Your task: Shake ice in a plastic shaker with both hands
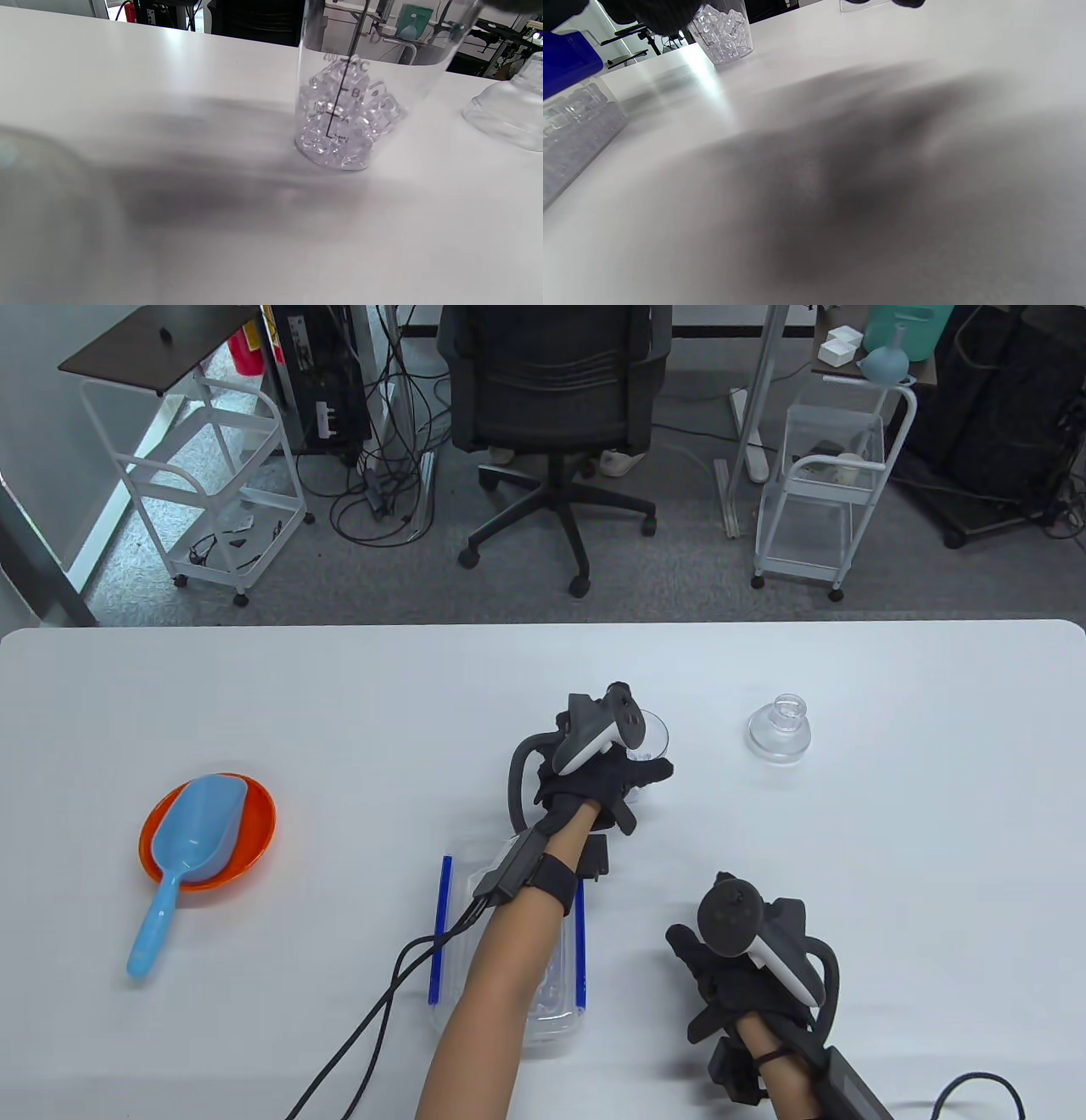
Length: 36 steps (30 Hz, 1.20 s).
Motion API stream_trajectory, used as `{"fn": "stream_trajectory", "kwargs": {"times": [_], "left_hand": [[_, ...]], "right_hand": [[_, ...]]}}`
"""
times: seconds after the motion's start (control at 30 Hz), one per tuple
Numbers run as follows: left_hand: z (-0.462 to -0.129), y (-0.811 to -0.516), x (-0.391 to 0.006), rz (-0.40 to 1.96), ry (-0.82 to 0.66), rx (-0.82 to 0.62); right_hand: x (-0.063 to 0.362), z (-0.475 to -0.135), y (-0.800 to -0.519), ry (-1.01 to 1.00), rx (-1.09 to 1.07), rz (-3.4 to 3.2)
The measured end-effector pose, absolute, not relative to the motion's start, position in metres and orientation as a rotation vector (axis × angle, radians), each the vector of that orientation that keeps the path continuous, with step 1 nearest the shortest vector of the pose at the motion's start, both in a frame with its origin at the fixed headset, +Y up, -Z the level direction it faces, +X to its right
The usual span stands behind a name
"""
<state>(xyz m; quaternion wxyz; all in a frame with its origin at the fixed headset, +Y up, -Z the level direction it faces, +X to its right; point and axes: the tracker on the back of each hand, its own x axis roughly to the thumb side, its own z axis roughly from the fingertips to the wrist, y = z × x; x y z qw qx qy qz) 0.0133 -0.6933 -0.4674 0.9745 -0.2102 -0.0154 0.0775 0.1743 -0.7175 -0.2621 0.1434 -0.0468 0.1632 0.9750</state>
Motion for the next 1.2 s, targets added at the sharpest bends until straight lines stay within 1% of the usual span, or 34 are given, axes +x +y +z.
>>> {"fn": "stream_trajectory", "kwargs": {"times": [0.23,0.33,0.43,0.57,0.7,0.8,0.93,1.0,1.2], "left_hand": [[-0.467,-0.691,0.015,0.142,-0.015,-0.348],[-0.465,-0.687,0.018,0.140,-0.051,-0.304],[-0.460,-0.674,0.018,0.098,-0.075,-0.220],[-0.449,-0.645,0.010,0.116,-0.136,-0.076],[-0.430,-0.615,-0.006,0.183,-0.248,0.106],[-0.414,-0.598,-0.019,0.236,-0.345,0.185],[-0.390,-0.585,-0.038,0.271,-0.370,0.210],[-0.372,-0.581,-0.051,0.263,-0.388,0.224],[-0.319,-0.586,-0.096,0.271,-0.399,0.240]], "right_hand": [[0.175,-0.262,-0.718,0.446,-0.150,2.816],[0.175,-0.262,-0.718,0.446,-0.152,2.822],[0.175,-0.261,-0.718,0.439,-0.148,2.824],[0.176,-0.260,-0.718,0.420,-0.144,2.832],[0.177,-0.260,-0.719,0.422,-0.149,2.832],[0.178,-0.259,-0.720,0.427,-0.159,2.834],[0.179,-0.259,-0.720,0.422,-0.166,2.830],[0.180,-0.259,-0.721,0.425,-0.168,2.831],[0.181,-0.260,-0.725,0.467,-0.191,2.834]]}}
